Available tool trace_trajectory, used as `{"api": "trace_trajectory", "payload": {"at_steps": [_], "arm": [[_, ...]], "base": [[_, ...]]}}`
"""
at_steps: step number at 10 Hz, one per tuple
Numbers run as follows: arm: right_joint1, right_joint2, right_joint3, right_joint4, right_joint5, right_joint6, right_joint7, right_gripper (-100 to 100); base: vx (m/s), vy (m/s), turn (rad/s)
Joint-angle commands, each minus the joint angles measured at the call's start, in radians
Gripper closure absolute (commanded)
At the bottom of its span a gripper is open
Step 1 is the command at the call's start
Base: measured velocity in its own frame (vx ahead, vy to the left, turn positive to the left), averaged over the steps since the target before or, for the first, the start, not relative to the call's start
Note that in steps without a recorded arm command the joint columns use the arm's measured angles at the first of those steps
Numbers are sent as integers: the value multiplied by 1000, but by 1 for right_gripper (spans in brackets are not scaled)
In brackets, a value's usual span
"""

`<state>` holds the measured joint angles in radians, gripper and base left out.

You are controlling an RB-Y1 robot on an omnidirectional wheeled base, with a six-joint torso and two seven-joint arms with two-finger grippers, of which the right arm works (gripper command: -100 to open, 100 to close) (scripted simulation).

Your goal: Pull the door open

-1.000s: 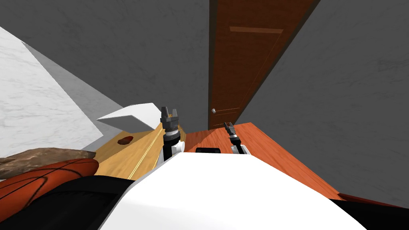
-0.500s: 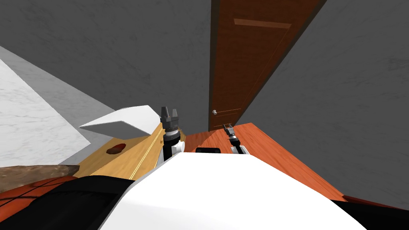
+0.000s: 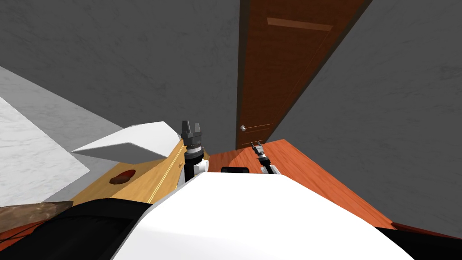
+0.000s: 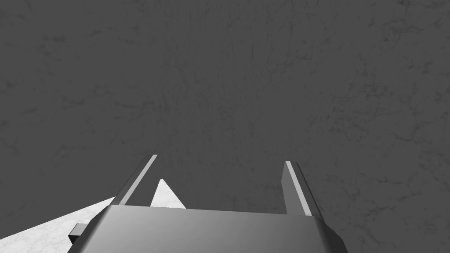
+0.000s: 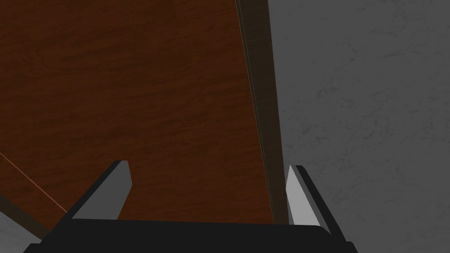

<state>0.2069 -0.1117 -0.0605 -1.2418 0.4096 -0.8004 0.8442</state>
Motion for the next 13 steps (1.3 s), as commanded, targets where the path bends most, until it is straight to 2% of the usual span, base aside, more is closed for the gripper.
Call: {"api": "trace_trajectory", "payload": {"at_steps": [1,3,6,8,13], "arm": [[-11,-3,-6,44,20,-14,30,-100],[-24,-3,-12,94,42,-27,64,-100],[-35,-3,-17,138,62,-40,93,-100],[-50,-3,-23,192,86,-55,130,-100],[-69,-3,-32,265,119,-75,180,-100]], "base": [[149,52,-56],[140,53,-39],[115,32,-31],[126,30,-54],[130,23,-34]]}}
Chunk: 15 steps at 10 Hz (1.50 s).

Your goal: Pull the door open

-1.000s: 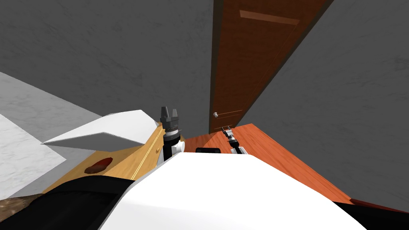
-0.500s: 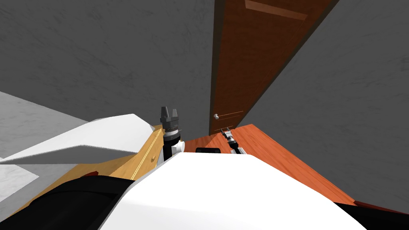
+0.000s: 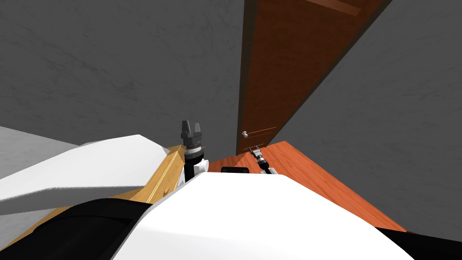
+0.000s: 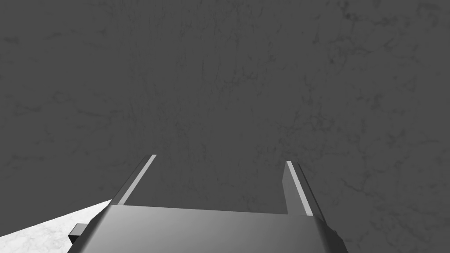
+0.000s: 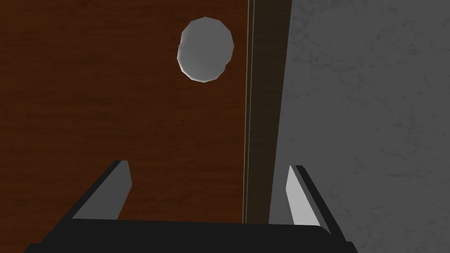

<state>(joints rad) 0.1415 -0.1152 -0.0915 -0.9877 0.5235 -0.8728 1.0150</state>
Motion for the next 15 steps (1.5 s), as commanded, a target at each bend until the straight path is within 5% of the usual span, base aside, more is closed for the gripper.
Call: {"api": "trace_trajectory", "payload": {"at_steps": [1,3,10,14,15], "arm": [[-10,1,-4,35,16,-10,26,-100],[-15,1,-6,49,17,-15,31,-100],[-15,-81,-8,124,-92,-69,47,-100],[-14,-129,-9,167,-156,-99,55,-100],[-1,-114,0,173,-143,-99,55,-100]], "base": [[197,25,-51],[150,0,-31],[107,157,95],[195,-15,51],[24,-43,-2]]}}
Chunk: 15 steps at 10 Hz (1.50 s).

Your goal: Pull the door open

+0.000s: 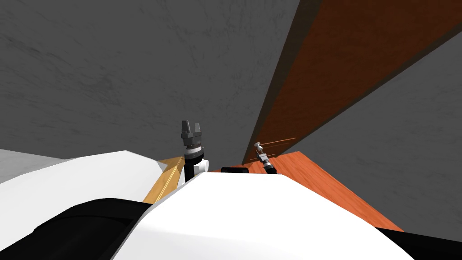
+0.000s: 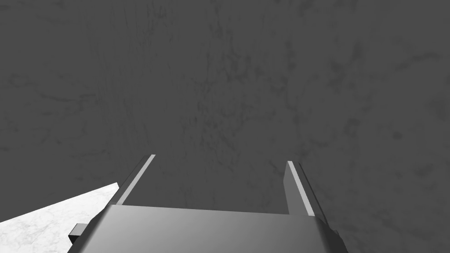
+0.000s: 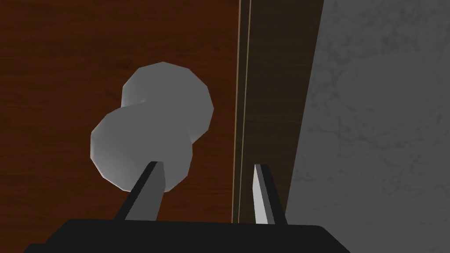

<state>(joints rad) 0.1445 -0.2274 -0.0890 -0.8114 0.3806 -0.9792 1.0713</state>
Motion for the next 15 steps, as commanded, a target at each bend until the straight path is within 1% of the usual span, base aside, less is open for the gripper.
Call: {"api": "trace_trajectory", "payload": {"at_steps": [1,6,7,8,10,12,13,15], "arm": [[-4,-1,-3,-4,0,8,-2,100],[-4,-1,-3,-4,0,8,-2,100],[3,-20,-11,1,-7,-6,-7,-100],[4,-25,-14,2,-9,-10,-8,-100],[8,-46,-23,7,-18,-24,-14,-100],[12,-63,-30,11,-25,-35,-19,-100],[3,-58,-28,23,-23,-35,-14,-100],[-52,-36,-49,62,-9,-19,0,-100]], "base": [[-33,16,-23],[-4,5,0],[-153,21,84],[-224,12,51],[-180,-39,33],[-183,-71,26],[-81,-37,3],[91,16,62]]}}
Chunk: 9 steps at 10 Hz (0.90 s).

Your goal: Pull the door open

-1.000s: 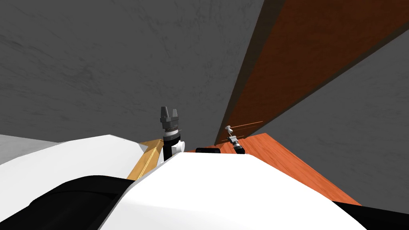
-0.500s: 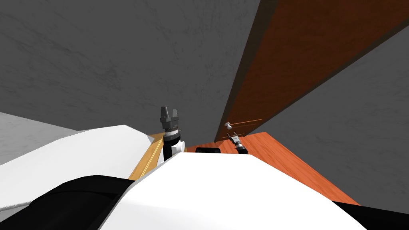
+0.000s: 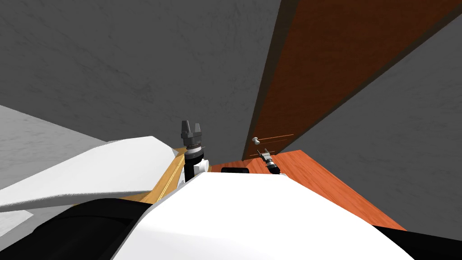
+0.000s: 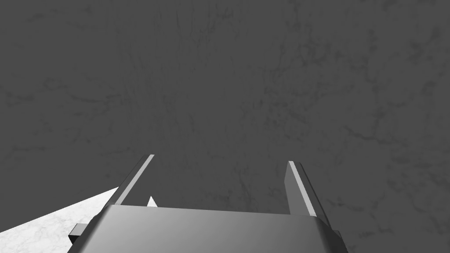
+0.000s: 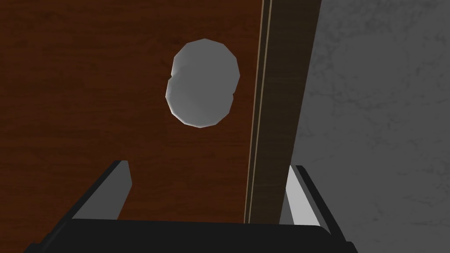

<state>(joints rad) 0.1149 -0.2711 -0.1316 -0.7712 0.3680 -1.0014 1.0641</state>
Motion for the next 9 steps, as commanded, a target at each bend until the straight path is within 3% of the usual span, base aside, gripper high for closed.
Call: {"api": "trace_trajectory", "payload": {"at_steps": [1,2,4,5,6,7,9], "arm": [[-37,13,-12,32,8,8,11,-100],[-52,19,-18,42,12,13,15,-100],[-109,42,-39,81,27,32,30,-100],[-120,47,-43,88,30,35,33,-100],[-112,41,-41,92,26,26,31,-100],[-112,41,-41,92,26,26,31,100],[-112,41,-41,92,26,26,31,100]], "base": [[155,18,42],[122,21,25],[129,-40,24],[100,-59,28],[37,-25,17],[-2,0,-18],[-10,4,-1]]}}
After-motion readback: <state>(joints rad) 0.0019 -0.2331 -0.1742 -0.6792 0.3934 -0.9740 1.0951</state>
